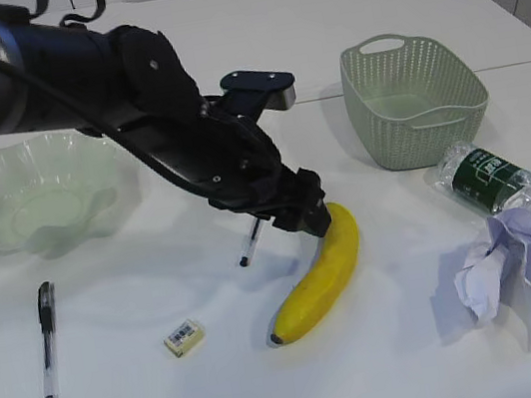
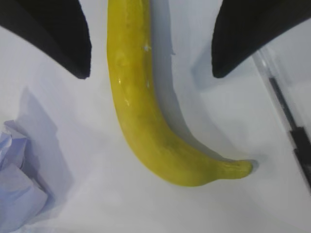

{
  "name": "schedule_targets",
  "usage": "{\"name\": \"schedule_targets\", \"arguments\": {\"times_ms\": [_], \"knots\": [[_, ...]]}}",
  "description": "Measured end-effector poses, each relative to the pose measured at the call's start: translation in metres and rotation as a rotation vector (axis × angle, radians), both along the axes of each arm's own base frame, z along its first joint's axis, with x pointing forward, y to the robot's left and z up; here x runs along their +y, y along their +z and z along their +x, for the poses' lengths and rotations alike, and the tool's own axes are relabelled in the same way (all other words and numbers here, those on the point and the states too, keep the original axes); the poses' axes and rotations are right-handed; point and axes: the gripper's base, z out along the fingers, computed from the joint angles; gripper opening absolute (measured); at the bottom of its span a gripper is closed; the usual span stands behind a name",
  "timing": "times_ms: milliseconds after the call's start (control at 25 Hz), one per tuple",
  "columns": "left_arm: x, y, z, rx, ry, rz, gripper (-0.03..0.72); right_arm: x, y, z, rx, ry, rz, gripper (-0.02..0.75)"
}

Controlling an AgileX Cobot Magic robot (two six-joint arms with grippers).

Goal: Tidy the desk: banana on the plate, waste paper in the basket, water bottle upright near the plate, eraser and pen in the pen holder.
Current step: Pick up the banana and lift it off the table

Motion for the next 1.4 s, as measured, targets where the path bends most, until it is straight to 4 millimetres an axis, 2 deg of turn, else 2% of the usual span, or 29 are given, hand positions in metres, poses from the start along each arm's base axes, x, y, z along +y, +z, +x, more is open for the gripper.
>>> {"name": "schedule_targets", "arguments": {"times_ms": [160,520,960,1200,1400], "knots": [[-0.012,-0.014,-0.003,-0.012,-0.01,0.005,0.588,0.0,0.0,0.0,0.0,0.0,0.0,0.457],[-0.023,-0.038,-0.001,0.006,0.01,0.016,0.588,0.0,0.0,0.0,0.0,0.0,0.0,0.459],[-0.041,-0.046,0.014,0.026,-0.026,0.019,0.586,0.0,0.0,0.0,0.0,0.001,0.003,0.459],[-0.056,-0.066,0.0,0.036,-0.084,0.088,0.585,0.0,0.0,0.0,0.001,0.0,0.004,0.459],[-0.056,-0.071,0.0,0.035,-0.073,0.12,0.58,0.0,0.0,0.0,0.001,0.0,0.004,0.46]]}}
